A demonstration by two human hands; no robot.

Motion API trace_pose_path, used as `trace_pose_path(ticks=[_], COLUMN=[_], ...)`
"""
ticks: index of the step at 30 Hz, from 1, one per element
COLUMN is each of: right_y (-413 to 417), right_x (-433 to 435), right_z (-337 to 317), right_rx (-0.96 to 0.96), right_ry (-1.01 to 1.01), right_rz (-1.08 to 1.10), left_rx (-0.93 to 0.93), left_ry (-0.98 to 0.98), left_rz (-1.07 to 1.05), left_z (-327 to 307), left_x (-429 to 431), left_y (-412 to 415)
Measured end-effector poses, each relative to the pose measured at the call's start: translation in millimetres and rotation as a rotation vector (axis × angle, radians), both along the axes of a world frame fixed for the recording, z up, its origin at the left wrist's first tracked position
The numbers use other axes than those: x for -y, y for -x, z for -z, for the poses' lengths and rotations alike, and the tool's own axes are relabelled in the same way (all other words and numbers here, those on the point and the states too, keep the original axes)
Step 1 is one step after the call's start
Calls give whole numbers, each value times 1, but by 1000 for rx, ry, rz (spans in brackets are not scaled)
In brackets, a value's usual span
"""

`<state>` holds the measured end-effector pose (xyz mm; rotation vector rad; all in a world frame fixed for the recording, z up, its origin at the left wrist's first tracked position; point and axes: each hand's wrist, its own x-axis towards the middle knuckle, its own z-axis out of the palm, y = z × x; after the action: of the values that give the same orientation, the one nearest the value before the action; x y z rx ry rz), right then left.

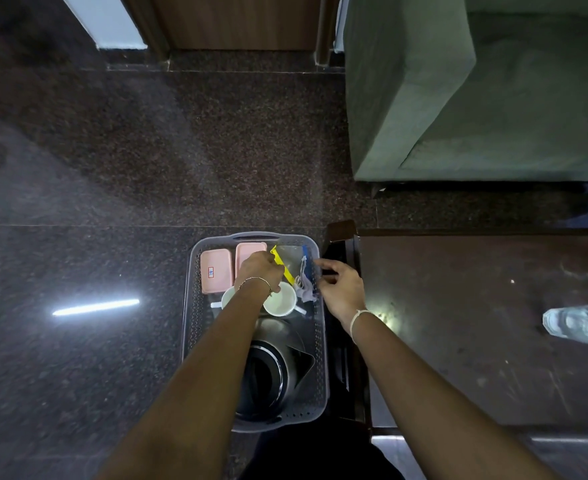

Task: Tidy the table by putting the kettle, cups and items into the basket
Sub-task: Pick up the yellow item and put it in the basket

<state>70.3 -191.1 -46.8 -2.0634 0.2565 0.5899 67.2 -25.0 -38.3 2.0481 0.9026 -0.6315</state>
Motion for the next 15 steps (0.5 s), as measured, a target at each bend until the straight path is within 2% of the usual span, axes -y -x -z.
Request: trace_pose_path(ticks=[5,11,15], right_y=[3,0,-5], right_x=[15,52,100], right_z=[-15,-31,-43], right_rx=[37,66,83], right_ry=[-23,-34,-6], right_rz=[1,-48,-164], left_rx=[51,98,150], left_ry=[-53,-189,-224], left_rz=[-42,68,110], left_z=[-17,-44,-60], left_x=[12,49,92], left_y=[6,17,29])
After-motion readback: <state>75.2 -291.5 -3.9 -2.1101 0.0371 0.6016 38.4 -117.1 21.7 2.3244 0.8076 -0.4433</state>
